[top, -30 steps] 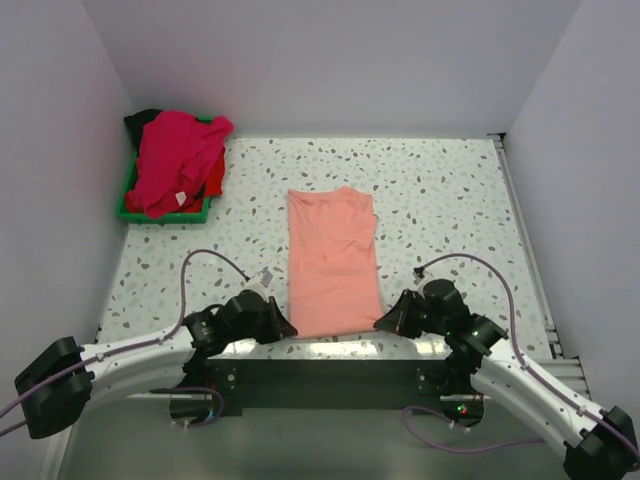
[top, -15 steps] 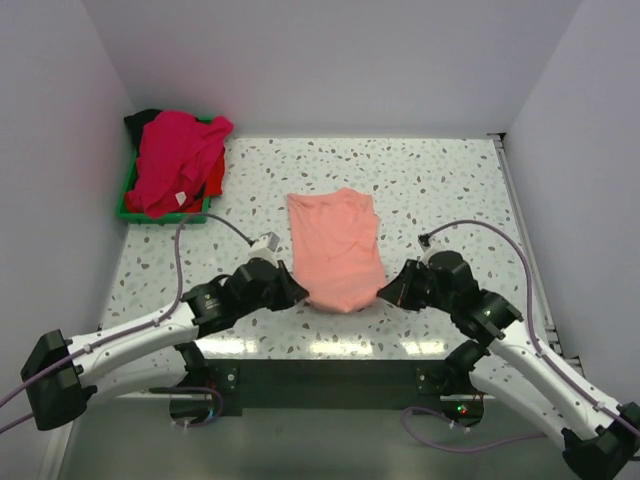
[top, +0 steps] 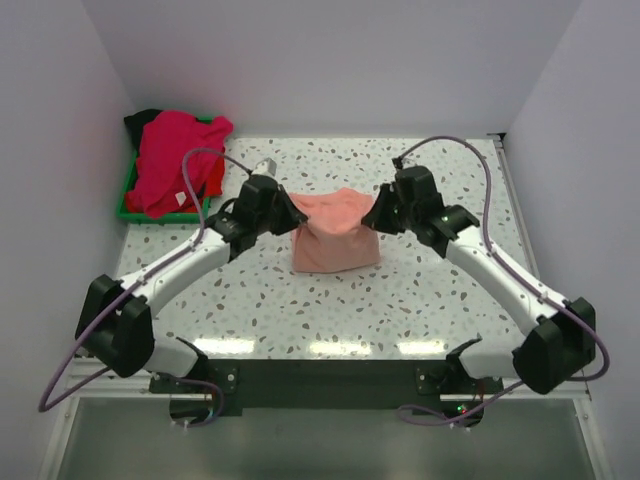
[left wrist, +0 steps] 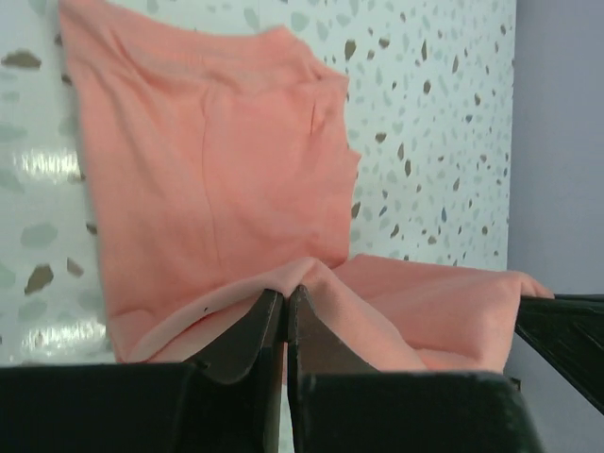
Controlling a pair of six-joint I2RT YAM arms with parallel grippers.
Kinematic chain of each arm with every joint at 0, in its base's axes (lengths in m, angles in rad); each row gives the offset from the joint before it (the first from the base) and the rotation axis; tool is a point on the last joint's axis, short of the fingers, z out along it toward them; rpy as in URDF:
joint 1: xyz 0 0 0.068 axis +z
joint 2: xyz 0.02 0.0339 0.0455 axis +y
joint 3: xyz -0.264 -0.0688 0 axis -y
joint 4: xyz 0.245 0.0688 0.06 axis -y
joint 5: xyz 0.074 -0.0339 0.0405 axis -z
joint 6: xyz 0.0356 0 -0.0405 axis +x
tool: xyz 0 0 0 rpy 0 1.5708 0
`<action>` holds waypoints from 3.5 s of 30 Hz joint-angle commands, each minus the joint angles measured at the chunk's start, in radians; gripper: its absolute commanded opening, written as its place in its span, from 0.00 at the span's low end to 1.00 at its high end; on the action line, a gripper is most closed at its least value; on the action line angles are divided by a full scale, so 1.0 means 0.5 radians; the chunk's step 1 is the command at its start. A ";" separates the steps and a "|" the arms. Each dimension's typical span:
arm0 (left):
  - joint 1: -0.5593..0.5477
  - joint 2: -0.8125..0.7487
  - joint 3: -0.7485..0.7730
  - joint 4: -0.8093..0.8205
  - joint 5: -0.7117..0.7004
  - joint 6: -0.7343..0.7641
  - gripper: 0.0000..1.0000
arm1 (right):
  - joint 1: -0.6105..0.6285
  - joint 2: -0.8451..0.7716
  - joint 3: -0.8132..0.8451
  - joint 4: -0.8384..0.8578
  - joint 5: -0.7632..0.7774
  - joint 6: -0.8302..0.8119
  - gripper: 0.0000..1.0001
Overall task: Fold and stack the t-shirts
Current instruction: Fold the tshirt
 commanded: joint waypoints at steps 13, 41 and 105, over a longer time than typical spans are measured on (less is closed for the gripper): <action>0.707 1.432 1.147 0.489 0.761 0.226 0.45 | -0.496 1.780 1.822 0.045 -0.518 -0.289 0.62; 0.768 1.408 0.830 0.756 0.836 0.223 0.54 | -0.569 1.844 1.573 0.334 -0.267 -0.419 0.67; 0.364 -0.094 -0.392 0.814 0.652 -0.022 0.00 | -0.462 -0.127 -0.407 0.767 -0.512 0.085 0.00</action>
